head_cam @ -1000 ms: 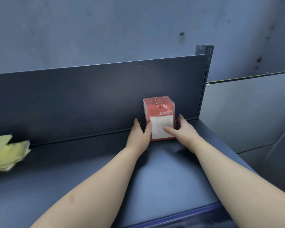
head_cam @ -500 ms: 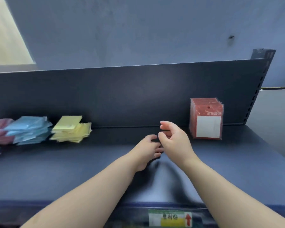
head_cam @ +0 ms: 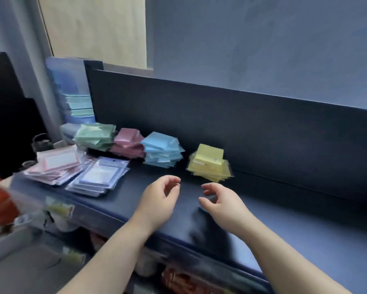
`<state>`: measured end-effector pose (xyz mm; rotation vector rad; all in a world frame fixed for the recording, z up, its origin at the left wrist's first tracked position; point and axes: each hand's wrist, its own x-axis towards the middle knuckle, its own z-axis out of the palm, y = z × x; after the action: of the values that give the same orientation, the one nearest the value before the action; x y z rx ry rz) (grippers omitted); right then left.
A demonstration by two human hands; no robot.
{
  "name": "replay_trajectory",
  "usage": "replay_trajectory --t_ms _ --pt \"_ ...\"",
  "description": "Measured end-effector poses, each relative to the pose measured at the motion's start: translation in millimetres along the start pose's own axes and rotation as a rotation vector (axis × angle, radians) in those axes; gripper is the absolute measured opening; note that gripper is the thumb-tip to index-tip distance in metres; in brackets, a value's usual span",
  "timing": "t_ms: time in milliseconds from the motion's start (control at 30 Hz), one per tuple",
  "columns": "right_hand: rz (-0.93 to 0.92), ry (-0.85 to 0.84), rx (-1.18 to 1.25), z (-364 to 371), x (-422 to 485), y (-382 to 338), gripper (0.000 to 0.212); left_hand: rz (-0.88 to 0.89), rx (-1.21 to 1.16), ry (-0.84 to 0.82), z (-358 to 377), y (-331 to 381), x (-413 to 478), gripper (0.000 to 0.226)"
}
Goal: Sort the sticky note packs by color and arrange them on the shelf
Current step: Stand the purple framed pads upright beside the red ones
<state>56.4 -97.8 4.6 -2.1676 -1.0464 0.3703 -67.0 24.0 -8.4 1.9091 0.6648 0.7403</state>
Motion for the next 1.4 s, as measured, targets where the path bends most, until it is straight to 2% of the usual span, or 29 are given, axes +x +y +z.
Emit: replay_trajectory --t_ms 233,300,433,600,800,867,933,1067,1200,1267,1400 --pt "-0.012 -0.15 0.014 100 45 -79 0.053 0.142 0.385 0.272 -118 -64 20 0.026" --pt "0.001 -0.15 0.059 119 53 -94 0.056 0.065 0.493 0.238 -139 -80 28 0.036" --pt "0.084 -0.164 0.238 144 69 -115 0.059 -0.141 0.679 0.065 -154 -98 35 0.063" --pt "0.094 -0.119 0.261 158 80 -115 0.06 -0.224 0.759 0.055 -159 -96 41 0.067" --pt "0.097 -0.108 0.248 153 76 -114 0.06 -0.296 0.854 -0.035 -158 -91 48 0.07" --pt "0.1 -0.102 0.253 152 75 -114 0.046 -0.276 0.805 -0.06 -158 -89 49 0.071" --pt "0.075 -0.086 0.253 151 72 -113 0.027 -0.259 0.605 -0.096 -159 -86 50 0.071" --pt "0.041 -0.047 0.228 151 66 -115 0.043 -0.286 0.201 -0.117 -167 -72 54 0.06" --pt "0.036 -0.045 0.158 153 64 -116 0.052 -0.408 -0.144 -0.106 -174 -71 59 0.047" --pt "0.042 -0.047 0.16 153 65 -116 0.053 -0.458 -0.238 -0.143 -178 -75 63 0.027" --pt "0.054 -0.071 0.145 153 67 -108 0.062 -0.506 -0.32 -0.154 -180 -81 69 0.033"
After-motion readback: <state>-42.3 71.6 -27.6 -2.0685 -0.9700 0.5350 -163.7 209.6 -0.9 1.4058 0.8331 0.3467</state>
